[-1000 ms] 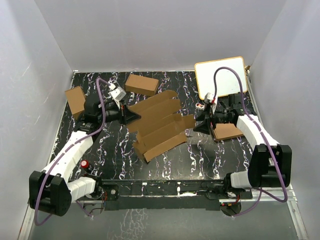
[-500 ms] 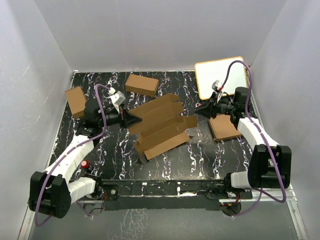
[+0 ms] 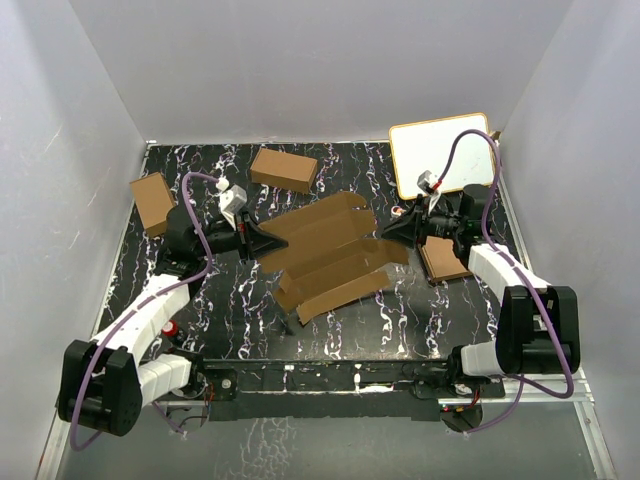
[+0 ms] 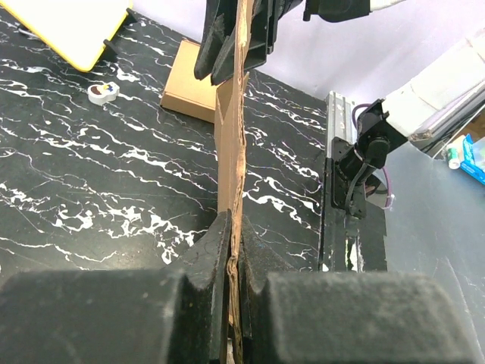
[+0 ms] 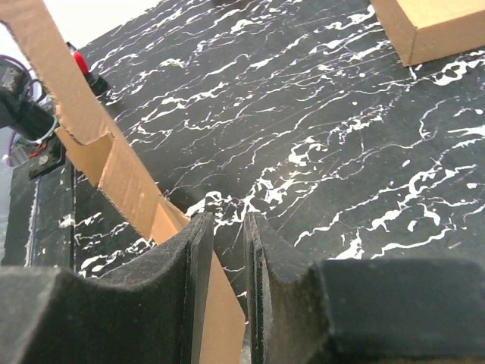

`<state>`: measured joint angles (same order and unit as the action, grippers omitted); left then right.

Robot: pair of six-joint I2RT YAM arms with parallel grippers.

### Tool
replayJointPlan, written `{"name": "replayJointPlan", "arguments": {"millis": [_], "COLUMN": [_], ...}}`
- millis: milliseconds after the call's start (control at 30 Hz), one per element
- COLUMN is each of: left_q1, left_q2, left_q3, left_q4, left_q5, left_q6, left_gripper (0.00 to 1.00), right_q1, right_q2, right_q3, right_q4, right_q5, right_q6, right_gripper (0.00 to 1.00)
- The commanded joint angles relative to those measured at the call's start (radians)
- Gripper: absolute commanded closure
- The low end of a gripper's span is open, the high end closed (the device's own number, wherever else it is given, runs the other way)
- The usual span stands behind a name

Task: Fold the paper box

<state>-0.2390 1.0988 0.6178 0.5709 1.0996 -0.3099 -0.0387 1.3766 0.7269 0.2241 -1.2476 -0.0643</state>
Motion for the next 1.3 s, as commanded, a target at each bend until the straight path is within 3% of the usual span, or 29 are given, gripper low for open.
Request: {"name": "replayJointPlan", "arguments": {"millis": [0,433,667,1267], "left_q1": [0.001,0.001,0.001,-0.006], "left_q2": [0.011,0.050,0.059,0.104], "left_q3": [-0.015,-0.018,-0.021,-0.073], "left_q4": [0.095,0.104,0.115,0.392], "left_q5": [0.050,0.058,0.061,0.126], "left_q6": [-0.039,-0.043,-0.051,-0.237], "left_gripper": [1.00,1.00,1.00,1.00], "right_q1": [0.021,0.102,0.128,0.181], "right_q2": [-0.046,-0.054,-0.057,-0.033], "right_q3": [-0.014,-0.026,-0.036,-0.066], "right_q4": [0.098,0.074,0.071,0.160], "right_q5": [-0.082,-0.115,-0.159,-0.144], "right_q6": [-0.018,-0.058,-0.075,-0.017], "right_gripper": [0.71,0.68,0.59,0.54]}}
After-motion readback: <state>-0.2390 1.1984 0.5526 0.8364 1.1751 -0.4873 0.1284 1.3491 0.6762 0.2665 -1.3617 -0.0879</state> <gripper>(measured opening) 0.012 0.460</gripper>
